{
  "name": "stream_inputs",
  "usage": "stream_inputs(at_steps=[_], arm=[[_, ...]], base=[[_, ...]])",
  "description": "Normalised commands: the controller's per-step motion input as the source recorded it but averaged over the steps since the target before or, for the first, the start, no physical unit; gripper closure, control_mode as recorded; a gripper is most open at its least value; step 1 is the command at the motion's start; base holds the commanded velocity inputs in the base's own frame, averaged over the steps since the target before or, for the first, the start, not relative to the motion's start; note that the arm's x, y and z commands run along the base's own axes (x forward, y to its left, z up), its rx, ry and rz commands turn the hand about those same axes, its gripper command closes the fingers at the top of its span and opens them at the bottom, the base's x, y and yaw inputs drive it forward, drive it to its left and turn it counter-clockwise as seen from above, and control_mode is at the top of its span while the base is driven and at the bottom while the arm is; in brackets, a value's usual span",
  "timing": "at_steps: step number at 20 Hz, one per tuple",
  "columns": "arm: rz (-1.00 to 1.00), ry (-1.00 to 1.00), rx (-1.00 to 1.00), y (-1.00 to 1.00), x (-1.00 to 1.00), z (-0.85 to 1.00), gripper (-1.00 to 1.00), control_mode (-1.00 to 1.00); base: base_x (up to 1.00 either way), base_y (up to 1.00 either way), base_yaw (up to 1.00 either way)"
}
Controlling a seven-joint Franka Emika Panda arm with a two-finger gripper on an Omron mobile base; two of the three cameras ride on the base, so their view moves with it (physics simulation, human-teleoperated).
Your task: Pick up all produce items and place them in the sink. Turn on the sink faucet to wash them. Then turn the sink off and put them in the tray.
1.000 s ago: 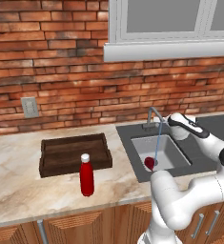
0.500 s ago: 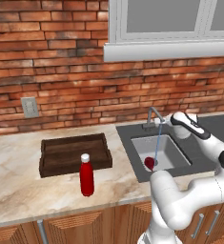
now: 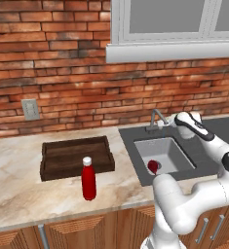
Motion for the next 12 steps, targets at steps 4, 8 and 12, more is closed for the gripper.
stream_inputs(at_steps=[4,8,12], arm=[[0.08,-0.04,-0.08,0.31,0.0,0.04,-1.0,-1.0],[0.03,-0.08,-0.03,-0.02,0.0,0.02,-1.0,-1.0],[0.0,-0.1,0.0,-0.29,0.0,0.01,-1.0,-1.0]], base=[[0.0,0.0,0.0],[0.0,0.0,0.0],[0.0,0.0,0.0]])
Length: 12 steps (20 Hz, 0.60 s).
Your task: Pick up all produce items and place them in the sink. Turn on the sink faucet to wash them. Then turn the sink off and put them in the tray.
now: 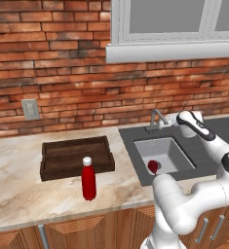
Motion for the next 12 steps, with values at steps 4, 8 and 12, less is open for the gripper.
stream_inputs(at_steps=[4,8,12], arm=[[0.0,-0.09,0.0,-0.43,0.0,0.0,-1.0,-1.0],[0.0,-0.05,0.0,-0.44,0.05,0.03,-1.0,-1.0],[0.0,-0.04,0.0,-0.43,-0.02,0.12,-1.0,-1.0]], base=[[0.0,0.0,0.0],[0.0,0.0,0.0],[0.0,0.0,0.0]])
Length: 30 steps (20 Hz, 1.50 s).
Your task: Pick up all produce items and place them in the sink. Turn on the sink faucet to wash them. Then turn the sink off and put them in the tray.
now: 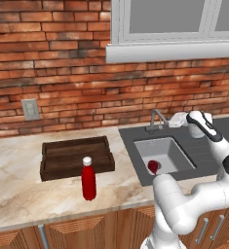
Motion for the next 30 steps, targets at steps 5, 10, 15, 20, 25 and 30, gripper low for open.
stream_inputs(at_steps=[5,10,15,20,25,30], arm=[[0.0,-0.04,-0.01,-0.08,-0.5,0.35,-1.0,-1.0],[-0.06,-0.01,-0.06,0.0,-0.83,0.33,-1.0,-1.0],[-0.16,0.0,-0.08,0.06,-0.89,0.25,-1.0,-1.0],[-0.19,0.01,-0.07,0.13,-0.87,0.25,-1.0,-1.0],[-0.21,0.07,-0.08,0.29,-0.81,0.16,-1.0,-1.0],[-0.21,0.18,-0.09,0.38,-0.67,0.06,-1.0,-1.0]], base=[[0.0,0.0,0.0],[0.0,0.0,0.0],[0.0,0.0,0.0],[0.0,0.0,0.0],[0.0,0.0,0.0],[0.0,0.0,0.0]])
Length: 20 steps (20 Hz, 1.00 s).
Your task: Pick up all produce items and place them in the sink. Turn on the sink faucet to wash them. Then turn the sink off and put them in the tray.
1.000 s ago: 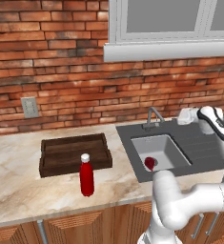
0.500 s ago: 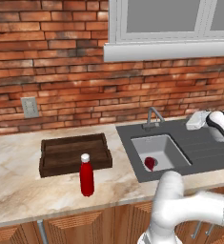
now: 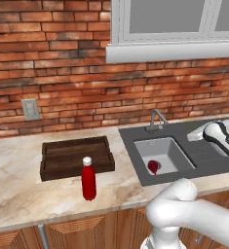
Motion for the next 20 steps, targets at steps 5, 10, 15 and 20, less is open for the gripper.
stream_inputs(at_steps=[5,10,15,20], arm=[[-0.22,0.28,-0.11,0.56,-0.38,0.0,-1.0,-1.0],[-0.18,0.28,-0.13,0.69,-0.16,0.0,-1.0,-1.0],[-0.14,0.17,-0.07,0.4,0.0,-0.11,-1.0,-1.0],[-0.01,0.09,-0.01,0.09,0.07,-0.18,-1.0,-1.0]], base=[[0.0,0.0,0.0],[0.0,0.0,0.0],[0.0,0.0,0.0],[0.0,0.0,0.0]])
